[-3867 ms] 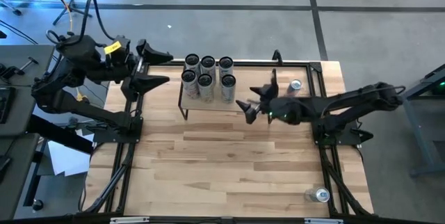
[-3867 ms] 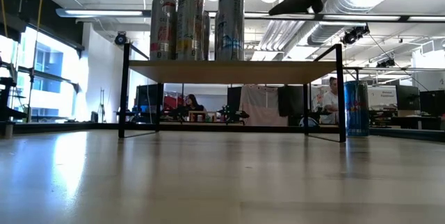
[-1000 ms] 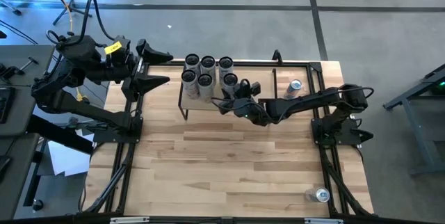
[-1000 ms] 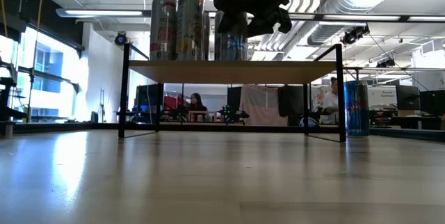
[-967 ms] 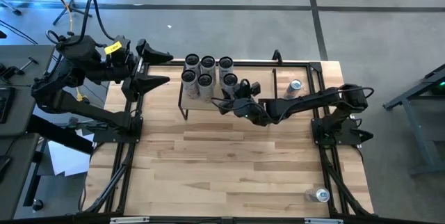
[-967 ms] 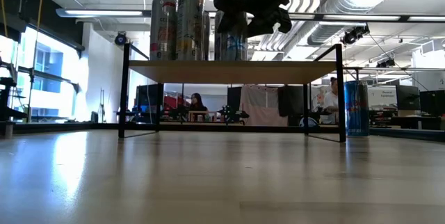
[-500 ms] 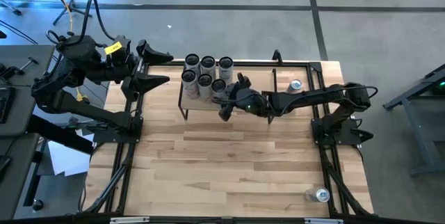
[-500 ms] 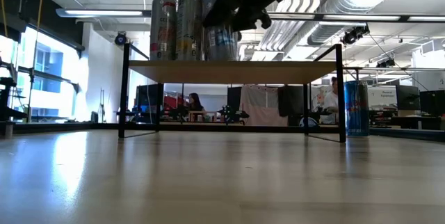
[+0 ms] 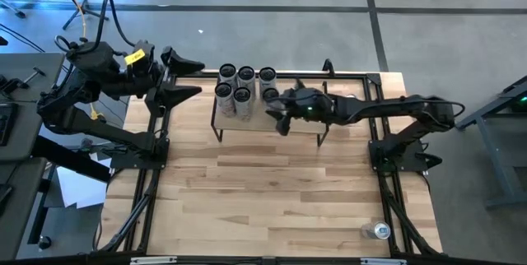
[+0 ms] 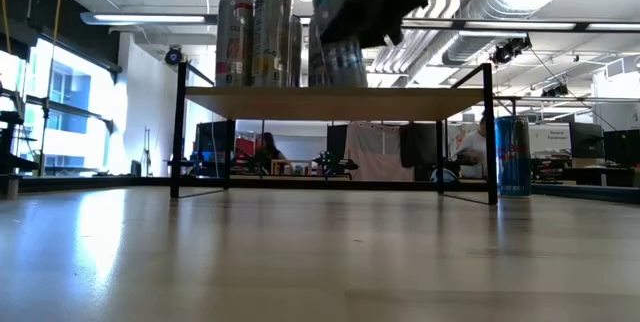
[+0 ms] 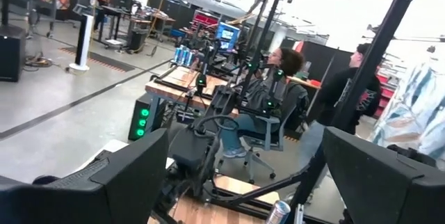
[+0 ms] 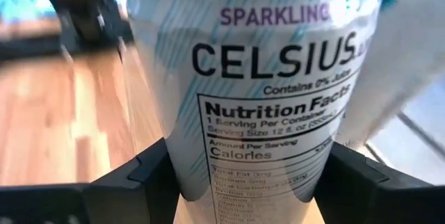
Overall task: Place canned beverage on shelf
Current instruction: Put the white blue soda can on the shelf aligned with the other white blue soda can
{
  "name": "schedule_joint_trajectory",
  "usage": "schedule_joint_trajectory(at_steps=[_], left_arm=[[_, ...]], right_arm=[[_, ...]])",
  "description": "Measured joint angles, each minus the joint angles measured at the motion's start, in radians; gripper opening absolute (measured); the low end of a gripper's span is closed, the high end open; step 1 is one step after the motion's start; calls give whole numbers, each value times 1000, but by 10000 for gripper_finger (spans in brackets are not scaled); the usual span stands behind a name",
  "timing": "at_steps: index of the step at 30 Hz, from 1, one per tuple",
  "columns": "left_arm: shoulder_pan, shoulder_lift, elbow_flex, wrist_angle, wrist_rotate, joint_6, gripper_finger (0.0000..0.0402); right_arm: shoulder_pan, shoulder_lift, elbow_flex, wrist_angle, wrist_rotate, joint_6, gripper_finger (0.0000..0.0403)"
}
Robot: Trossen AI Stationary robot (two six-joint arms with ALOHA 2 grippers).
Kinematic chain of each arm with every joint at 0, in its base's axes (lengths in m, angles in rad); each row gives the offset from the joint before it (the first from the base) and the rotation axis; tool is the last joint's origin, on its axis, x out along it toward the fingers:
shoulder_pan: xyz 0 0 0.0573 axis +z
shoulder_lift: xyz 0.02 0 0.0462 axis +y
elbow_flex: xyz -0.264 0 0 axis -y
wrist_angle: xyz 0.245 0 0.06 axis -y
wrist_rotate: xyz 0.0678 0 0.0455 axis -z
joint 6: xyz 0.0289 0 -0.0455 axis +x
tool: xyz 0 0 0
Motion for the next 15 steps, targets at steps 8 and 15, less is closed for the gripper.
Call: schedule_joint_trajectory(at_steps=[8,15], left_arm=[[0,5,0,2,-17,-6,351],[1,25,0,8,-19,-8,351]], right_arm=[[-47,-120,-284,477,-122,161,244],[-53,-76,-186,330,-172,44,245]])
